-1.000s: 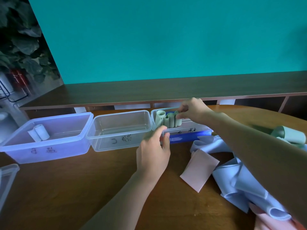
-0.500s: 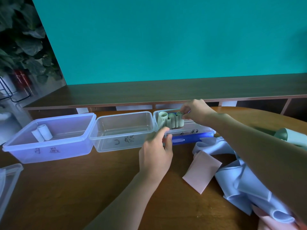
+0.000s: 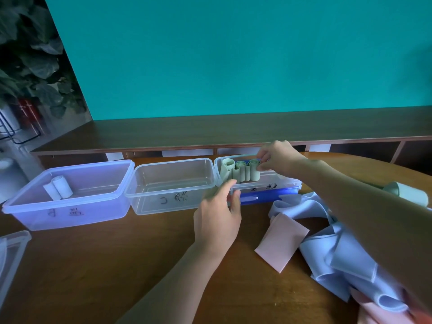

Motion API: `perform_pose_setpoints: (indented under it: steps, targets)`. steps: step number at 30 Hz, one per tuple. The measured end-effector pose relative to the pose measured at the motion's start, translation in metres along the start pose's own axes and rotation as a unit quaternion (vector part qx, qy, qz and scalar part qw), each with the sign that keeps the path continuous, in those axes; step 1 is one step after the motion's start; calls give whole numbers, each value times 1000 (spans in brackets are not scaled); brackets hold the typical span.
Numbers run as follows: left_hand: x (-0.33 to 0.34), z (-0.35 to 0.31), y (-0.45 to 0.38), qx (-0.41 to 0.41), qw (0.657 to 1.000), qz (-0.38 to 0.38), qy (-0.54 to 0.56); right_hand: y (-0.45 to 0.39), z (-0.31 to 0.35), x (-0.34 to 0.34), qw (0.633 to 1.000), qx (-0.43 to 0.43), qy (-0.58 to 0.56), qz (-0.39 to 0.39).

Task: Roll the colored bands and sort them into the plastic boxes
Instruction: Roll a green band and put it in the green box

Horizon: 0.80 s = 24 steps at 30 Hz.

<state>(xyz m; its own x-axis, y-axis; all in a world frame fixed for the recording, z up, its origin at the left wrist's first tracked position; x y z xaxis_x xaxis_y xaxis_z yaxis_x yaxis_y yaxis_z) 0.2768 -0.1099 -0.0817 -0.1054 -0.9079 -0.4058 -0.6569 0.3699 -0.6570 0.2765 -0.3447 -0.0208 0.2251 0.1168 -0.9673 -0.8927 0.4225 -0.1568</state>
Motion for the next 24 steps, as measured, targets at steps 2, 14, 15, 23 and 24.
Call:
perform_pose_setpoints:
  steps: [2, 14, 15, 23, 24]
  targets:
    - [0, 0, 1, 5, 1000, -2, 4, 1, 0, -1, 1000, 3, -4, 2]
    - [-7, 0, 1, 6, 999, -10, -47, 10, -4, -11, 1000, 21, -16, -6]
    - [-8, -1, 1, 11, 998, -15, -58, 12, -5, -15, 999, 21, -20, -14]
    - [-23, -18, 17, 61, 995, -50, -68, 79, 3, -60, 995, -5, -24, -92]
    - [-24, -22, 21, 63, 995, -43, -64, 94, 4, -65, 995, -6, -23, -97]
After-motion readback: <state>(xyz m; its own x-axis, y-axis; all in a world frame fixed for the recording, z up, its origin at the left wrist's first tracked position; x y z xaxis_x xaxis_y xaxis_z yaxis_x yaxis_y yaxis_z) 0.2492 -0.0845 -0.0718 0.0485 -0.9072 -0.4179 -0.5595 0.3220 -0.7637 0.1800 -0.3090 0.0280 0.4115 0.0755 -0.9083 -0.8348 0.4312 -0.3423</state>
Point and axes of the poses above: each hand's wrist, its own y-axis away from the middle knuckle, its own x-axis out of the palm, z = x × y, the point moved 4 cm from there along -y, towards the middle knuckle, and after that the axes turned 15 degrees about y, right-handed, at the moved point
